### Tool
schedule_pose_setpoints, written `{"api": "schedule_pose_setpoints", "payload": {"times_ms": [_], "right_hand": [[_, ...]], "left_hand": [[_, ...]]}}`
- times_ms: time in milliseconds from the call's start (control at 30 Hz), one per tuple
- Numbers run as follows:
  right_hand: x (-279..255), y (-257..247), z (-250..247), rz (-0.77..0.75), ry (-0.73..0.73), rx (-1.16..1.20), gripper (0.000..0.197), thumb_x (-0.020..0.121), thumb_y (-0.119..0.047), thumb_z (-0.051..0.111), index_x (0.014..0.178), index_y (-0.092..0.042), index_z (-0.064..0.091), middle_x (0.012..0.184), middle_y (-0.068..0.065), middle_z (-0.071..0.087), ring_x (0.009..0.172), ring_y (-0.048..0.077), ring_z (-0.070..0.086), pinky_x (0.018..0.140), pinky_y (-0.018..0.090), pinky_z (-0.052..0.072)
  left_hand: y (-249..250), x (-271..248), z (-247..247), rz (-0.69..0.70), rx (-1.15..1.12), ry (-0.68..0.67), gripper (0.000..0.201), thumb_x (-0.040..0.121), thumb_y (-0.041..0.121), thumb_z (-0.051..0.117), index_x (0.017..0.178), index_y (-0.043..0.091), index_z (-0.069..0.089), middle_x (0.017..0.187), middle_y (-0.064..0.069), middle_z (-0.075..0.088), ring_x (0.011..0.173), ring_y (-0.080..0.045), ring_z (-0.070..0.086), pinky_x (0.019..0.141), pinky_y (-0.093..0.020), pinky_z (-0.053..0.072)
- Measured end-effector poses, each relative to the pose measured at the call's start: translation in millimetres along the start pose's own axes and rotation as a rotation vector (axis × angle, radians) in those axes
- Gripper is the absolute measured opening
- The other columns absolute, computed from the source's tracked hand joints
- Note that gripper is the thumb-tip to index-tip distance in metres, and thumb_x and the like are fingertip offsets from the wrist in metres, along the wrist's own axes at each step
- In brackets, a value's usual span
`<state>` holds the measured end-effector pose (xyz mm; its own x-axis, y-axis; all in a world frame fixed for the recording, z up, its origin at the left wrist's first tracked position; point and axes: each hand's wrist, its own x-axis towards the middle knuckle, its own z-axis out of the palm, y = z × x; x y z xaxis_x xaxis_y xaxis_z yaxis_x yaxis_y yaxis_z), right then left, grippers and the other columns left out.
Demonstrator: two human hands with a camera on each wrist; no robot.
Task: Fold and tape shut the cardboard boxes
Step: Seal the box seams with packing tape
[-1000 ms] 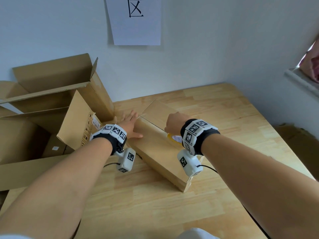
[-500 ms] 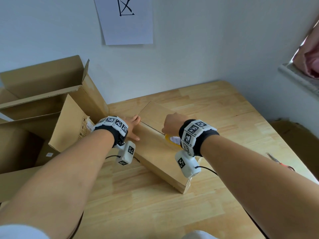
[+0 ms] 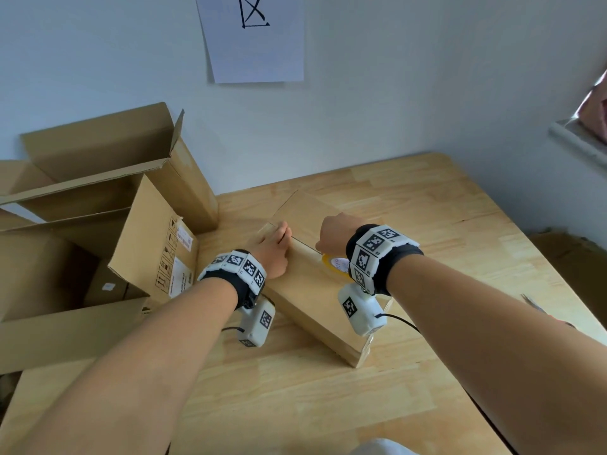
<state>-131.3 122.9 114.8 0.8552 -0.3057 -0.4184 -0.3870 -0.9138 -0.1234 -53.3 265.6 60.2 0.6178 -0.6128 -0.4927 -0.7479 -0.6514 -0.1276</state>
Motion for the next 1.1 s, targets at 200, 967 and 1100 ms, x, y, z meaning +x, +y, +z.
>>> {"api": "schedule_pose_setpoints", "payload": {"times_ms": [200,967,1100], "right_hand": [[-1.5,1.3,0.7,0.012,0.006,0.006,0.025,0.090,-0.023,0.051,0.067,-0.012,0.049,0.068,0.002,0.054,0.057,0.017,0.050,0.053,0.024,0.039],[-8.4,10.5,-9.7,0.057,-0.050,0.144,0.039,0.095,-0.035,0.044,0.063,-0.012,0.043,0.064,0.001,0.046,0.055,0.015,0.043,0.052,0.025,0.034],[-13.1,23.4,-12.3,0.084,-0.044,0.313,0.034,0.092,-0.040,0.046,0.080,-0.009,0.051,0.074,0.002,0.051,0.072,0.020,0.051,0.070,0.029,0.041]], "left_hand": [[9.1,-3.9,7.9,0.054,0.081,0.054,0.076,0.093,0.004,0.032,0.150,0.027,-0.012,0.157,-0.014,-0.017,0.146,-0.030,-0.012,0.118,-0.046,0.007],[35.9,-10.6,18.9,0.078,-0.131,0.147,0.065,0.096,0.003,0.031,0.152,0.014,0.000,0.160,-0.002,-0.009,0.147,-0.020,-0.004,0.118,-0.047,0.010],[36.9,-9.4,21.6,0.079,-0.152,0.154,0.065,0.096,0.002,0.029,0.153,0.015,0.000,0.160,-0.001,-0.009,0.147,-0.020,-0.005,0.118,-0.048,0.008]]}}
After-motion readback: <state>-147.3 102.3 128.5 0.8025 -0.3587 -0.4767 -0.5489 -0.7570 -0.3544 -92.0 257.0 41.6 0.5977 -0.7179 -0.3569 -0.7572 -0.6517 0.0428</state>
